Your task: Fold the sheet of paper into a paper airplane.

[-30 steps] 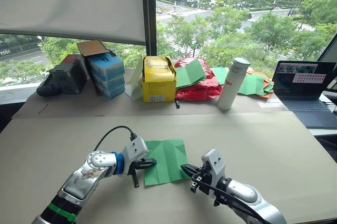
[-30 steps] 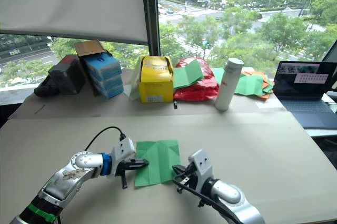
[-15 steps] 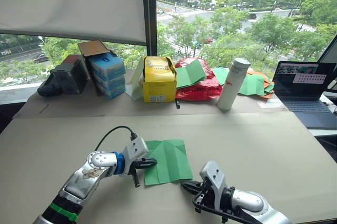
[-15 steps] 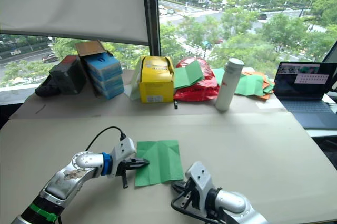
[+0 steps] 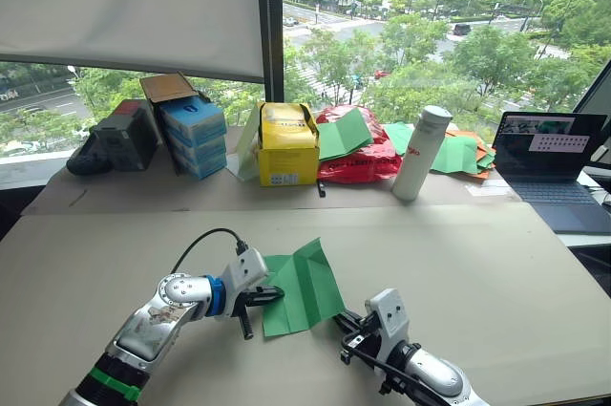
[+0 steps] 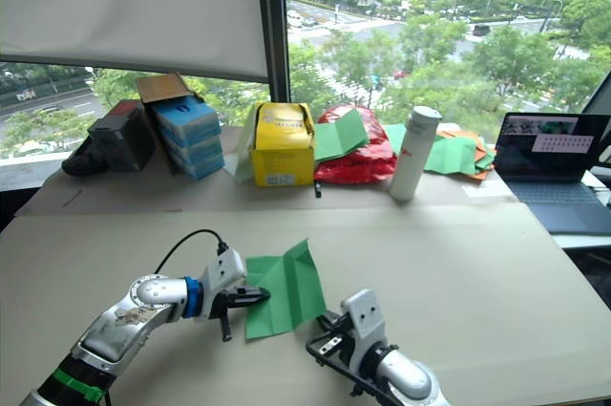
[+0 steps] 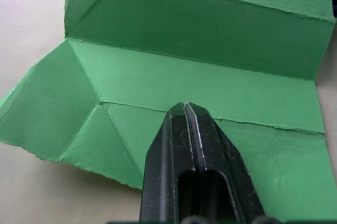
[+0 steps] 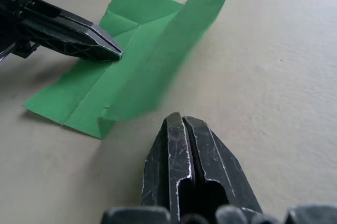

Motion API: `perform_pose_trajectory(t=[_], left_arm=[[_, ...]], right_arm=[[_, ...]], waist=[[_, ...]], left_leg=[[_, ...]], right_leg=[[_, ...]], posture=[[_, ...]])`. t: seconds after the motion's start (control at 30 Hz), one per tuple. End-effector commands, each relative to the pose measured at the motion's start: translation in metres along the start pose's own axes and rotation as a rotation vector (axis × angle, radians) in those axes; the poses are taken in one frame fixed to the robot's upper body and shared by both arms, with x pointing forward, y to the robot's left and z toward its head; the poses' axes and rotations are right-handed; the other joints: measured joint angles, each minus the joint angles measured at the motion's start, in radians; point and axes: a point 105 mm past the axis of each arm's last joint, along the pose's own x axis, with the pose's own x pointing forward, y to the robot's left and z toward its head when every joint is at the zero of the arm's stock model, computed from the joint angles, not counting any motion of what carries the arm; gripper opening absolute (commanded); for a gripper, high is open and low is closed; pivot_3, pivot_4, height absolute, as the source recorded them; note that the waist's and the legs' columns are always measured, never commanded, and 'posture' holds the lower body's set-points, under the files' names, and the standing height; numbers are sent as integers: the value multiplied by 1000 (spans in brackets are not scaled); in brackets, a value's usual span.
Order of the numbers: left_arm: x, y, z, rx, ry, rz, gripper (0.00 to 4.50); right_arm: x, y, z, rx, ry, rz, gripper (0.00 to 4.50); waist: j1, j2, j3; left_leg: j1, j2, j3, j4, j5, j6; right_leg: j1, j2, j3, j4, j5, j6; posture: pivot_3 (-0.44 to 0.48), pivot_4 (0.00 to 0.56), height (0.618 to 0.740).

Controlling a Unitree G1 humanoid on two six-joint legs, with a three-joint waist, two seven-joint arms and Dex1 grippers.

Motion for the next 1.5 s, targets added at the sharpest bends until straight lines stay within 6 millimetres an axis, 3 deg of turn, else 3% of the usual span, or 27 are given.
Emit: perform_pose_trajectory(t=[0.03,0.47,0.73,0.93,1.07,1.17,1.37,1.5], left_arm=[[-1,1,-31,-53,124,19,0],[-5,3,-30,-69,112,48,0],[-10,4,-28,-97,98,90,0],[-16,1,-29,-118,97,114,0],[-17,-2,-31,-129,97,117,0],[-18,-3,-30,-131,97,121,0],[-26,-1,-27,-148,86,147,0],[-52,6,-27,-196,95,164,0]], right_arm=[[5,6,8,11,-40,53,51],[41,22,16,-75,-14,307,51],[41,33,14,-105,21,409,51],[48,44,38,-146,1,478,51],[41,58,48,-130,-21,549,51],[41,61,44,-128,-1,560,51],[57,41,5,-135,124,473,51],[56,41,-9,-129,149,487,51]], waist=[[-1,0,0],[-5,1,0],[-8,1,0],[-17,2,1],[-18,2,1],[-22,2,1],[-29,2,1],[-36,1,1]], left_leg=[[0,0,0,0,0,0],[0,0,0,-1,0,0],[0,0,0,-3,0,0],[-1,0,0,-6,1,-2],[-1,0,0,-9,1,-3],[-1,0,0,-10,1,-3],[-1,0,0,-10,1,-4],[0,0,0,-13,2,-6]], right_leg=[[0,0,0,0,0,0],[0,-1,0,0,0,-1],[0,-2,0,0,0,-2],[-2,-2,1,1,-1,-3],[-3,-3,1,0,-1,-4],[-3,-3,1,0,-1,-4],[-4,-3,1,0,-2,-5],[-4,-3,1,0,-2,-6]], posture=[[0,150,740],[0,150,740],[0,150,740],[0,150,740],[0,150,740],[0,150,740],[0,150,740],[0,150,740]])
